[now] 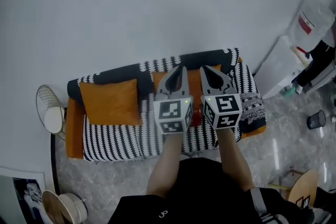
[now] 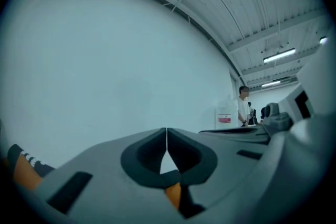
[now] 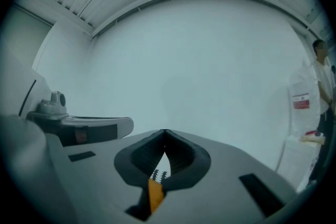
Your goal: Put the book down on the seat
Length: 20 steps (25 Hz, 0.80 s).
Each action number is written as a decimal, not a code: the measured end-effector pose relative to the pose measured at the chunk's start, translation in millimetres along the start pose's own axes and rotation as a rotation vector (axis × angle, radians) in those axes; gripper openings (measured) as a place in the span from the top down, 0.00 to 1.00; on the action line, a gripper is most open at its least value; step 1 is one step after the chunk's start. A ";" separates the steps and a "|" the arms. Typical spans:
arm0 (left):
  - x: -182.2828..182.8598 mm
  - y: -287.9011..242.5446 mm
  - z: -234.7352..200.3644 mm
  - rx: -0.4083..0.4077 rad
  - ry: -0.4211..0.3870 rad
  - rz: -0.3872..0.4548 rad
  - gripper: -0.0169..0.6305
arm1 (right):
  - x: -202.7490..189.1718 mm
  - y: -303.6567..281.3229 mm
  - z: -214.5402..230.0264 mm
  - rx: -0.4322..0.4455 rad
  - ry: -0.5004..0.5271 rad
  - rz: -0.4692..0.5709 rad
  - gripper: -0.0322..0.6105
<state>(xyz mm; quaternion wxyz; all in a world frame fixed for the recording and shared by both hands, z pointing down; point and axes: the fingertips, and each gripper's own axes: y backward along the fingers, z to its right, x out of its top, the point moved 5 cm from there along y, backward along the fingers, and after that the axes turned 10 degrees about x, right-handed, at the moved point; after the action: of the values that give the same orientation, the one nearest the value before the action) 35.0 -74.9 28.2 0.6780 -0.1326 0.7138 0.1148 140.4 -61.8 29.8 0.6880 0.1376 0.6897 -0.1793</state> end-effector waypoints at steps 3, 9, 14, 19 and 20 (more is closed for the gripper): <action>5.9 -3.2 8.0 -0.012 -0.009 0.013 0.95 | 6.1 0.2 4.7 -0.005 0.010 0.025 0.94; 5.6 -12.1 21.1 0.000 -0.057 -0.004 0.95 | 7.9 1.5 18.1 -0.015 0.010 0.069 0.94; 3.5 -14.8 22.8 0.011 -0.072 -0.013 0.95 | 6.0 1.3 22.0 -0.008 0.022 0.067 0.94; 4.3 -17.5 20.4 0.027 -0.074 -0.008 0.95 | 7.5 -0.8 23.0 0.010 0.035 0.072 0.94; 3.7 -18.3 20.3 0.028 -0.072 -0.005 0.95 | 7.6 -1.6 23.1 0.014 0.037 0.072 0.94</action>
<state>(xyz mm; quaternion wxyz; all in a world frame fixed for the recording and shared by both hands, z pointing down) 60.2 -85.2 23.6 0.7054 -0.1207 0.6901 0.1075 160.4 -73.7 22.5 0.6800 0.1705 0.6957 -0.1565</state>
